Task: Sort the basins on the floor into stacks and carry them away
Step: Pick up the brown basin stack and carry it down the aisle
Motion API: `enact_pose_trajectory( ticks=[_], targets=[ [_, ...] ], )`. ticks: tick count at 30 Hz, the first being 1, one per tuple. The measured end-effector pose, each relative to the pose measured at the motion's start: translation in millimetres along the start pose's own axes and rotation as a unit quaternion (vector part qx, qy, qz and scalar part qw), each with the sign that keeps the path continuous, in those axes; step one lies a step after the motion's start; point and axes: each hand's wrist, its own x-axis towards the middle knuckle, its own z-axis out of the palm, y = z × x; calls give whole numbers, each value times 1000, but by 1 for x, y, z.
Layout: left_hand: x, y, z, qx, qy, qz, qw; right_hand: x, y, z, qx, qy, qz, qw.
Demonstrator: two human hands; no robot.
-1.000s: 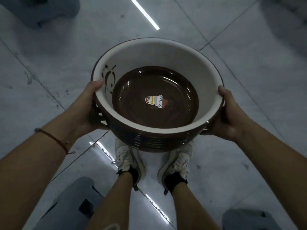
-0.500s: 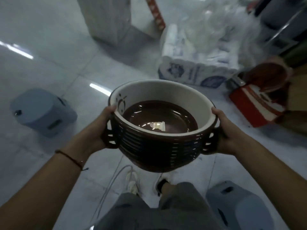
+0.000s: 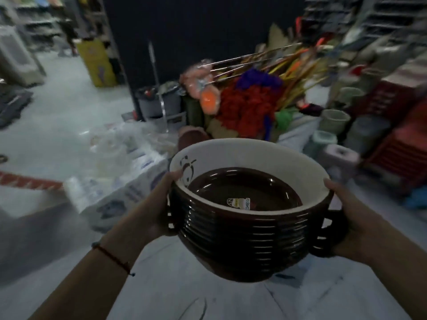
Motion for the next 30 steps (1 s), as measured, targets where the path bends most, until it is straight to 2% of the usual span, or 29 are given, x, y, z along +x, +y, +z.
enact_pose_trajectory(
  ticks=[8, 17, 25, 30],
  targets=[
    [7, -14, 288, 167, -149, 8, 975, -63, -30, -252, 189, 87, -58, 976],
    [3, -52, 538, 290, -292, -34, 911, -102, -46, -433, 328, 202, -91, 918],
    [54, -102, 733, 346, -323, -122, 872, -60, -96, -563, 412, 265, -28, 871],
    [97, -127, 879, 377, -340, -171, 844, -11, -151, -647, 457, 331, -6, 826]
  ],
)
